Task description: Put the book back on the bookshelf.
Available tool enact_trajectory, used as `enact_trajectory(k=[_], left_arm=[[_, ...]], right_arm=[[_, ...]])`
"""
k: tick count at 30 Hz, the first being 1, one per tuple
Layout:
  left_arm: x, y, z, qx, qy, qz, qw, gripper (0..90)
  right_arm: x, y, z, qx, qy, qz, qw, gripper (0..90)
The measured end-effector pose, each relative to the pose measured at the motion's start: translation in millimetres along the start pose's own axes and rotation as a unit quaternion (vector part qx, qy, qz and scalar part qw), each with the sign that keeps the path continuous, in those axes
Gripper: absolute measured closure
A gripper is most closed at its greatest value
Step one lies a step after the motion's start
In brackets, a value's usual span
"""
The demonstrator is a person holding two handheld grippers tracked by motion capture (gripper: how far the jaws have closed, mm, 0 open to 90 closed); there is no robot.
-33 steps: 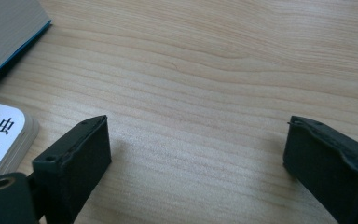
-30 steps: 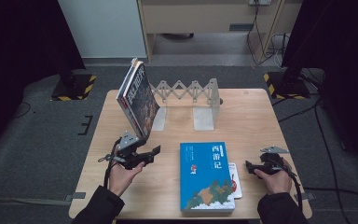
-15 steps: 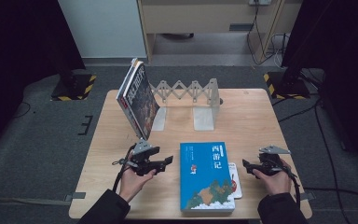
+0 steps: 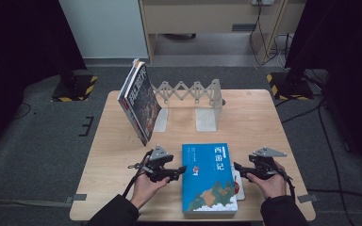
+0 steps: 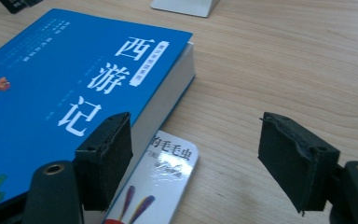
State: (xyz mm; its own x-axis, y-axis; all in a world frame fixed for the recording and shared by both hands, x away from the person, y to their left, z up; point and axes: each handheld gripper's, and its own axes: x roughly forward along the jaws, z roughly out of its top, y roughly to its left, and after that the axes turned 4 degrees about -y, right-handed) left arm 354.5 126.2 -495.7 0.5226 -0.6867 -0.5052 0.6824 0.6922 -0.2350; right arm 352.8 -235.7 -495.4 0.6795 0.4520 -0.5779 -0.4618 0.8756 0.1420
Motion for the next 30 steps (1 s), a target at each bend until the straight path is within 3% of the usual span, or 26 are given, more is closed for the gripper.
enact_trajectory(k=[4,15,23,30], left_arm=[[6.1,-3.8,-3.6,0.003,0.013,-0.003,0.9999,25.5],[18.3,-3.7,-11.2,-0.02,0.022,-0.023,0.9993,21.0],[31.2,-4.2,-18.4,-0.063,0.01,-0.052,0.9966,14.6],[38.5,-2.9,-22.0,-0.085,0.004,-0.057,0.9947,7.0]], right_arm=[[2.3,4.3,-0.2,0.002,0.0,0.012,0.9999,26.9],[16.1,23.0,-2.7,0.014,0.016,0.058,0.9981,27.5],[20.6,25.8,-3.4,0.024,0.018,0.071,0.997,27.2],[23.3,27.7,-3.9,0.042,0.023,0.081,0.9956,27.4]])
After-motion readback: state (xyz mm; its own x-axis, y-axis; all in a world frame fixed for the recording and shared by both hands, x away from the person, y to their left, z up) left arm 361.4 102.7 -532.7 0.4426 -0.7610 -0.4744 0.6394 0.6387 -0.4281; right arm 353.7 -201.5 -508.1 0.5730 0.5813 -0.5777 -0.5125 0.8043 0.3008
